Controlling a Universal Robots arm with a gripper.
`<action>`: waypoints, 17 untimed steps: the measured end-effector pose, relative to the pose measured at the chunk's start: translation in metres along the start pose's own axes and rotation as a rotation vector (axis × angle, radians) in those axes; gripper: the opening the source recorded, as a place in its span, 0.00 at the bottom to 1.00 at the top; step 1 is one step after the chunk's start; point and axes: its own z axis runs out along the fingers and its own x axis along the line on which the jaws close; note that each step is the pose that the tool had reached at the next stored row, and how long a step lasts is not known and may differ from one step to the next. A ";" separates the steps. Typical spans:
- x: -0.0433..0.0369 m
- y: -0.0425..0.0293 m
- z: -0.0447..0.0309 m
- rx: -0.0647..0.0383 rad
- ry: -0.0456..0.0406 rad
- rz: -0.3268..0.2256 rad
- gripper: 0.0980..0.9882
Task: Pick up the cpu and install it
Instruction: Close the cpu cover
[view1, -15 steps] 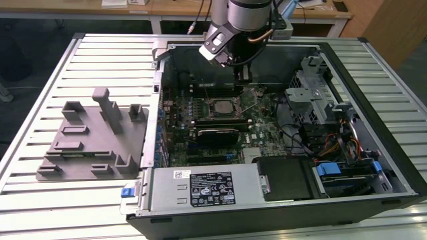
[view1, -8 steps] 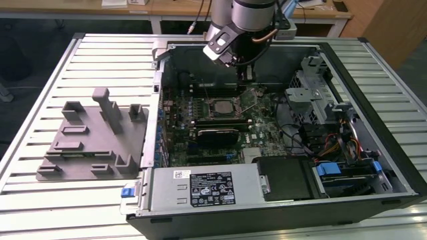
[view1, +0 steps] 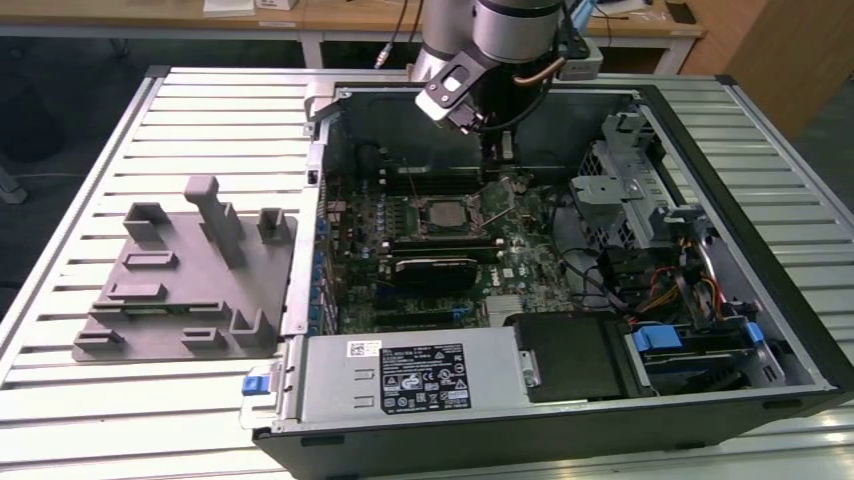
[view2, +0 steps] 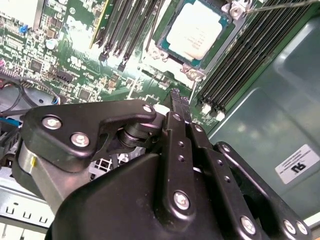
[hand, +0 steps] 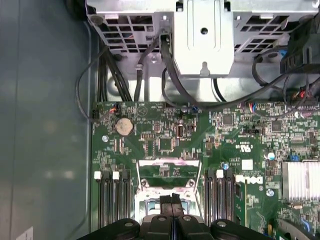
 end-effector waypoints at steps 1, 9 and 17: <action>0.0000 0.0014 0.0001 0.000 0.0000 0.000 0.01; 0.0003 0.0193 0.0009 0.000 0.0001 0.000 0.01; 0.0007 0.0344 0.0018 0.000 0.0000 0.000 0.01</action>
